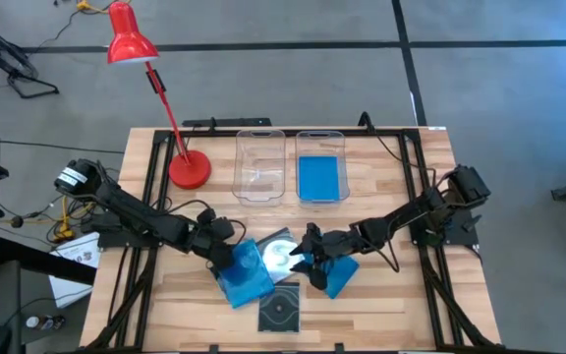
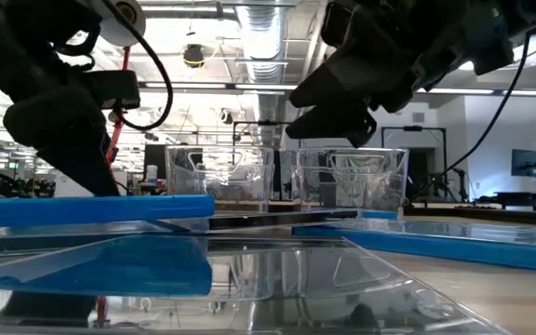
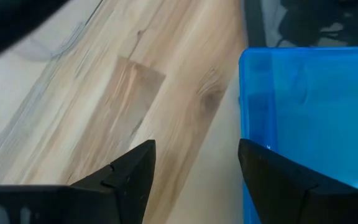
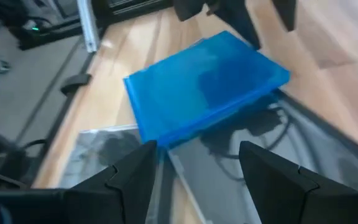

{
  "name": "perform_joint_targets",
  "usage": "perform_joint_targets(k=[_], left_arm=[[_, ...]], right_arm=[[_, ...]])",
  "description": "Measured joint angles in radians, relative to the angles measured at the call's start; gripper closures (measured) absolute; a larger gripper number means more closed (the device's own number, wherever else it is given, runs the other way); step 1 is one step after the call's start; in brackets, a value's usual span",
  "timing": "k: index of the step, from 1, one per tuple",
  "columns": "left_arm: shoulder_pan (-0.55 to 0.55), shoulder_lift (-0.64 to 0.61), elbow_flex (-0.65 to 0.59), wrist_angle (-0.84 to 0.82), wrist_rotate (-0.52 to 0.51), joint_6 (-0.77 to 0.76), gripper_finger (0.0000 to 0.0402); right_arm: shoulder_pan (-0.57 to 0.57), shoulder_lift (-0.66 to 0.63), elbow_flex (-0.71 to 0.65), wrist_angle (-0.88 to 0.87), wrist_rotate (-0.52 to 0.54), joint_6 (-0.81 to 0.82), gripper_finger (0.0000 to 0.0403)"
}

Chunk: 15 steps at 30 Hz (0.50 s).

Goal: Pick & place jewel cases by type
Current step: Put the left blue cd case into the right transparent bin

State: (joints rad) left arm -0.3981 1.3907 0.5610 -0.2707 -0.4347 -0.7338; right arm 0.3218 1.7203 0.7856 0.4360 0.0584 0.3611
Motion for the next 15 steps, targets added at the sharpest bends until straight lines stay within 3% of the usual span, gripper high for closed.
perform_joint_targets(k=[15], left_arm=[[-0.03, -0.001, 0.017, 0.032, -0.04, 0.106, 0.0175]], right_arm=[[-0.041, 0.0, 0.047, 0.022, -0.159, 0.039, 0.0182]])
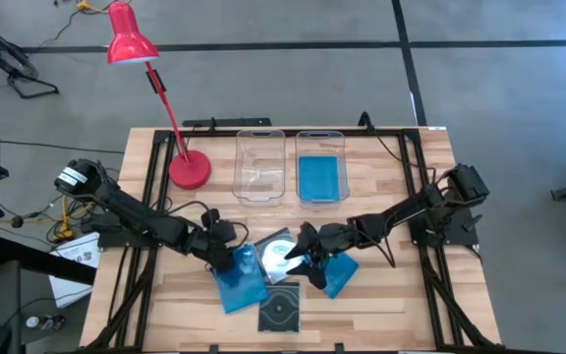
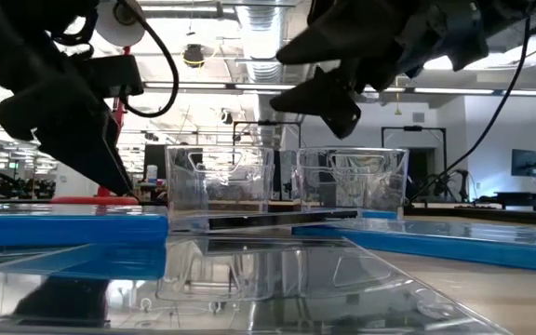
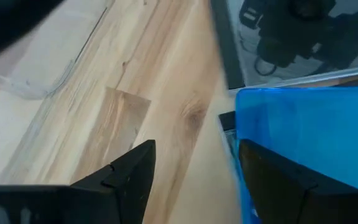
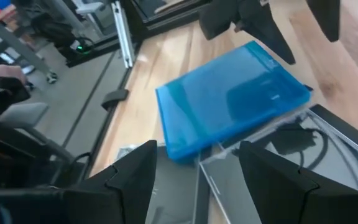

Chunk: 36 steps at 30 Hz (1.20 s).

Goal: Pick & place jewel cases by type
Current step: Put the left blue cd case into the right transparent bin

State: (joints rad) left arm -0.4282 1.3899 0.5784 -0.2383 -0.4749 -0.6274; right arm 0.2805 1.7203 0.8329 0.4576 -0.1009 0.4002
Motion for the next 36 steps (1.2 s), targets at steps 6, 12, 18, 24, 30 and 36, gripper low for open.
perform_joint_targets(k=[6, 12, 18, 24, 30, 36], left_arm=[[-0.091, 0.0, 0.115, -0.202, 0.017, -0.015, 0.0175], [-0.239, 0.0, 0.23, -0.344, 0.012, -0.133, 0.0175], [-0.407, 0.005, 0.237, -0.382, -0.042, -0.361, 0.0175], [-0.512, 0.058, 0.237, -0.398, -0.089, -0.531, 0.0175], [-0.531, 0.156, 0.236, -0.407, -0.088, -0.543, 0.0175], [-0.531, 0.252, 0.236, -0.428, -0.072, -0.583, 0.0175]], right_arm=[[-0.028, 0.0, 0.008, 0.0, -0.059, -0.007, 0.0182], [-0.035, 0.028, 0.01, 0.004, -0.06, -0.109, 0.0182], [-0.041, 0.149, 0.038, 0.084, -0.178, -0.105, 0.0182], [-0.055, 0.253, 0.137, 0.1, -0.284, -0.104, 0.0182], [-0.072, 0.283, 0.2, 0.066, -0.329, -0.107, 0.0182], [-0.087, 0.282, 0.204, 0.03, -0.319, -0.12, 0.0182]])
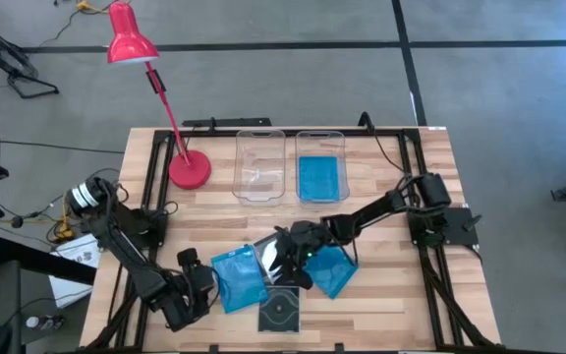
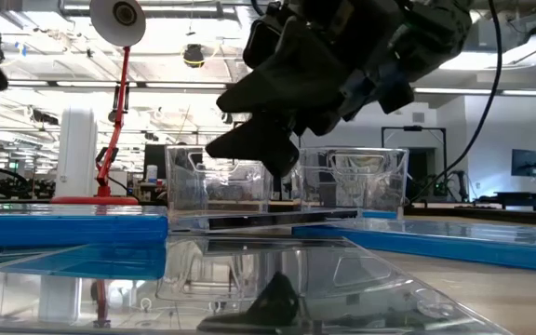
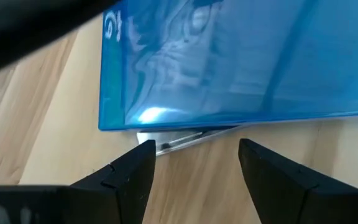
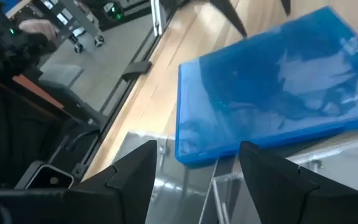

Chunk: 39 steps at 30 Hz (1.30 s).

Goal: Pick & place jewel cases by type
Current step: Put the left blue cd case into the right transparent bin

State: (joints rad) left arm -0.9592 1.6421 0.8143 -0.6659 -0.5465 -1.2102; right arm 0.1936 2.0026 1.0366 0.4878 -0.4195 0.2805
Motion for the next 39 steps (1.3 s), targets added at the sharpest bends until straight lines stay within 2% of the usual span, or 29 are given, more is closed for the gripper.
perform_joint_targets(k=[12, 21, 32, 39], left_arm=[[0.021, 0.01, 0.0, 0.005, -0.018, -0.013, 0.0175], [0.062, 0.01, 0.0, 0.04, 0.011, 0.026, 0.0175], [0.122, 0.012, 0.0, 0.139, 0.015, 0.131, 0.0175], [0.156, 0.013, 0.0, 0.168, 0.016, 0.171, 0.0175]], right_arm=[[-0.007, 0.0, 0.0, -0.075, 0.059, -0.073, 0.0182], [-0.006, 0.0, 0.0, -0.086, 0.058, -0.097, 0.0182], [-0.037, 0.0, -0.001, -0.122, 0.055, 0.103, 0.0182], [-0.047, 0.0, -0.001, -0.19, 0.057, 0.177, 0.0182]])
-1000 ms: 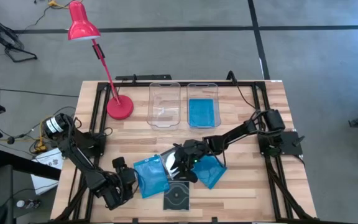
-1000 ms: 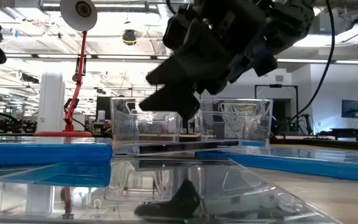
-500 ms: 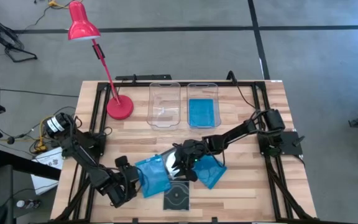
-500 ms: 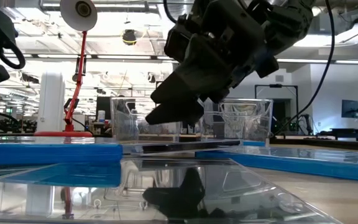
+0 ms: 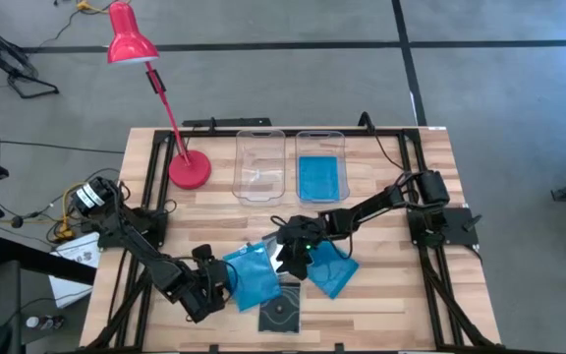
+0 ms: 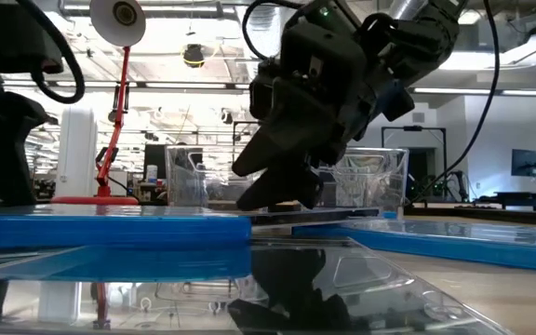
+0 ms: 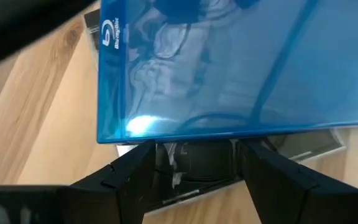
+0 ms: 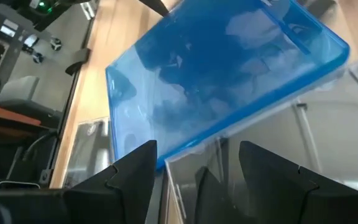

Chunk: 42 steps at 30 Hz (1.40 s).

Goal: Pick & place jewel cases by type
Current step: Put the left blue cd case into the right transparent bin

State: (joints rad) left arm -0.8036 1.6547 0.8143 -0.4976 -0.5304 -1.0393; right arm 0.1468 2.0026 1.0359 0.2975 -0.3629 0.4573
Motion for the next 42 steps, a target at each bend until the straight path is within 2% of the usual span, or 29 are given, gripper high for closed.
perform_joint_targets(k=[14, 28, 42], left_arm=[[0.077, 0.091, 0.002, 0.208, 0.034, 0.13, 0.0175], [0.08, 0.09, 0.002, 0.215, 0.082, 0.155, 0.0175], [0.111, 0.091, -0.001, 0.258, 0.085, 0.234, 0.0175]], right_arm=[[0.0, -0.007, 0.001, -0.066, -0.005, 0.084, 0.0182], [0.008, -0.017, 0.005, -0.227, 0.009, 0.113, 0.0182], [0.017, -0.068, -0.002, -0.269, 0.061, 0.15, 0.0182]])
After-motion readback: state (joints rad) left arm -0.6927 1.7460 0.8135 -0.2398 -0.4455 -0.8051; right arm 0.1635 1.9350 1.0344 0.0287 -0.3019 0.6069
